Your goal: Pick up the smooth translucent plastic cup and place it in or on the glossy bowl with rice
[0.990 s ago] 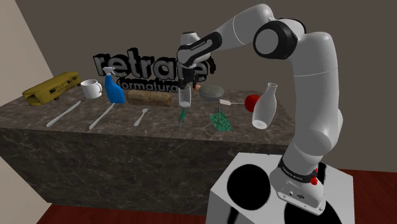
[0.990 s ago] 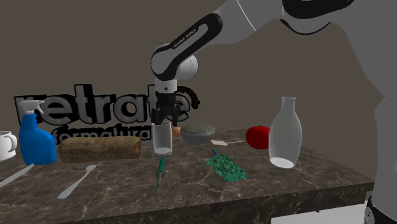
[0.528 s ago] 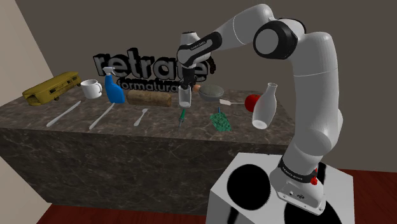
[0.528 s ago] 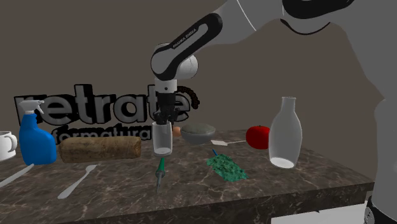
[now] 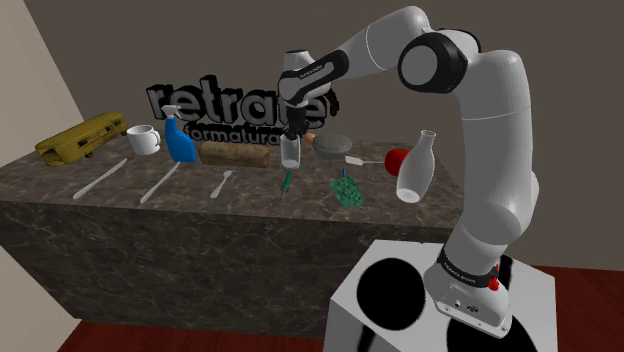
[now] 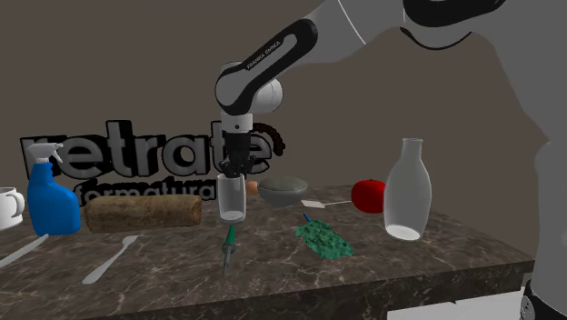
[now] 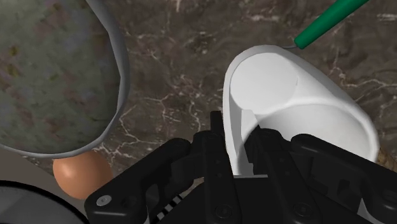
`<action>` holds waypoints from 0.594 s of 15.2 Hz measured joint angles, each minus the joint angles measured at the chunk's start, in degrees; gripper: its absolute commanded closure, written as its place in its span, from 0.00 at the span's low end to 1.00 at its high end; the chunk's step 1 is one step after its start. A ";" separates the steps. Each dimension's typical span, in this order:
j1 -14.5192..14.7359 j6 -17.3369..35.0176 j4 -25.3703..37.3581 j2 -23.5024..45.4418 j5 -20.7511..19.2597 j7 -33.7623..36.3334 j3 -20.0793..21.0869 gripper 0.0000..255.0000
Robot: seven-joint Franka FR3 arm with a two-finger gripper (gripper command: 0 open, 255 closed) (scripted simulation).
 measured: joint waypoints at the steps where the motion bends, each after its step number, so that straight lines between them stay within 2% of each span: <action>1: 0.02 -0.35 0.22 -0.08 -0.01 0.03 0.00 1.00; 9: -0.07 -5.30 3.21 -2.00 0.00 -0.30 -0.07 1.00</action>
